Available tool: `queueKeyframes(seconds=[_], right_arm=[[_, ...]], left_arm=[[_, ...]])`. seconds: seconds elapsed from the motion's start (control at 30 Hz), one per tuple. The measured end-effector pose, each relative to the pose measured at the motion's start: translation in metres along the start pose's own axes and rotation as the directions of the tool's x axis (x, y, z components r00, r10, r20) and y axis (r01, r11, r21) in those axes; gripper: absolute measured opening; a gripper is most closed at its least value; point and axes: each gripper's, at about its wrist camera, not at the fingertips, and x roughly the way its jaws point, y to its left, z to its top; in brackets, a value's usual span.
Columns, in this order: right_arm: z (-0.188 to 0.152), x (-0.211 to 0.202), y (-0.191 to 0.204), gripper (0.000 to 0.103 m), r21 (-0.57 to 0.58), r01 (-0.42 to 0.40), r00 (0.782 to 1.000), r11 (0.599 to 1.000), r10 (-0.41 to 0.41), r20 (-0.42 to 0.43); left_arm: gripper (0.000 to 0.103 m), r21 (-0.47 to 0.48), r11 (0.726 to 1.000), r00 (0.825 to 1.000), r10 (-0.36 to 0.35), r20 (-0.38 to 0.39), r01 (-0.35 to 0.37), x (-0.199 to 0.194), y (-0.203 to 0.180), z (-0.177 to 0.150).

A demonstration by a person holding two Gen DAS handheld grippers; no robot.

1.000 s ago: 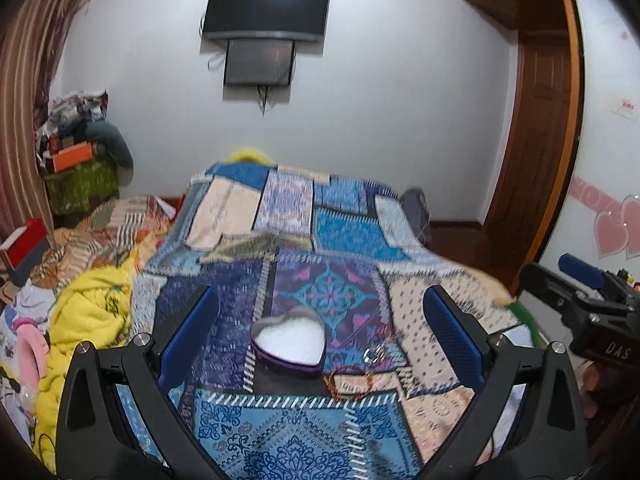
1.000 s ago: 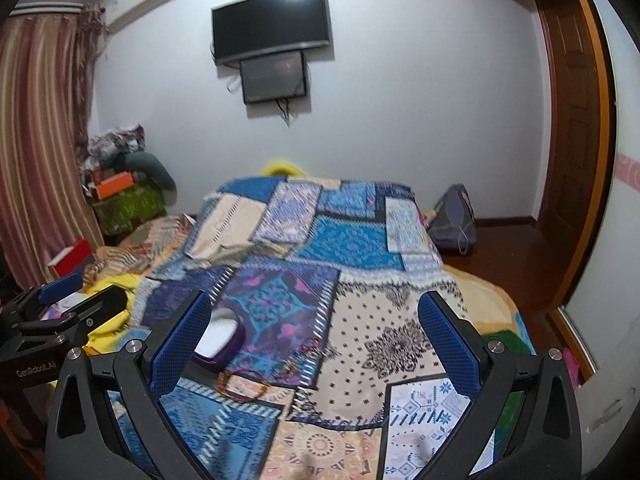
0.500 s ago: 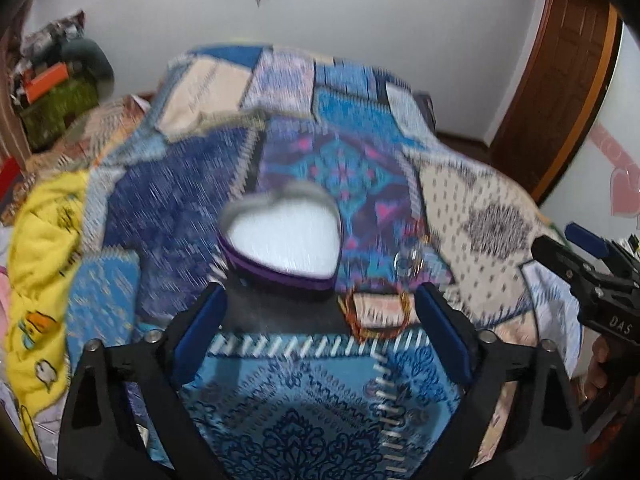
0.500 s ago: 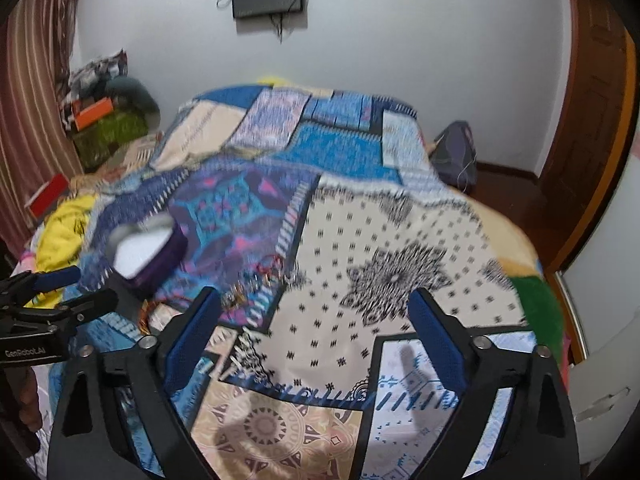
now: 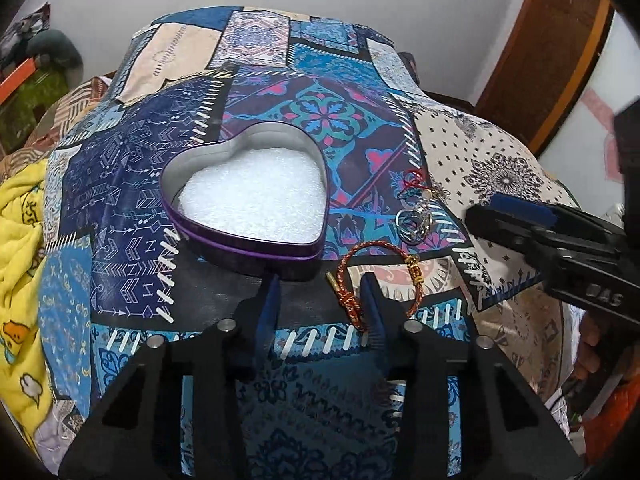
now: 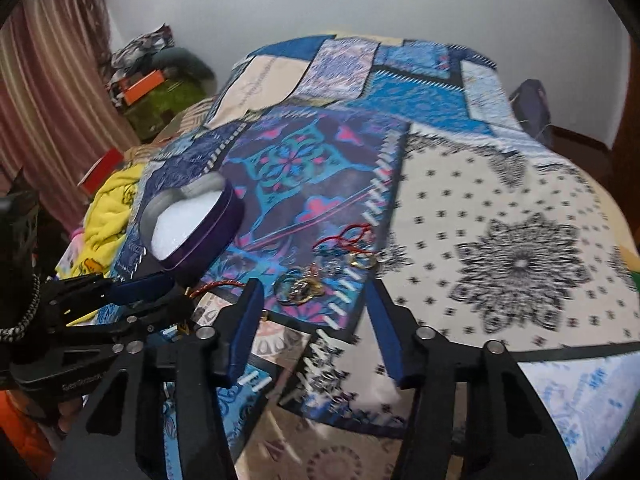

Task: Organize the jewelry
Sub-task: 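Lower the left tool onto the red beaded bracelet while the right tool approaches the jewelry pile, then close the left tool on the bracelet and lift while the right tool grasps a gold ring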

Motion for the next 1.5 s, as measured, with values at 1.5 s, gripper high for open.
queueKeyframes(seconds=[1.5], right_arm=[[0.003,0.026,0.009,0.016,-0.020,0.013,0.994,1.000,-0.015,-0.106]], left_arm=[[0.007,-0.050,0.997,0.997,-0.057,0.054,0.059,0.001,0.023,-0.009]])
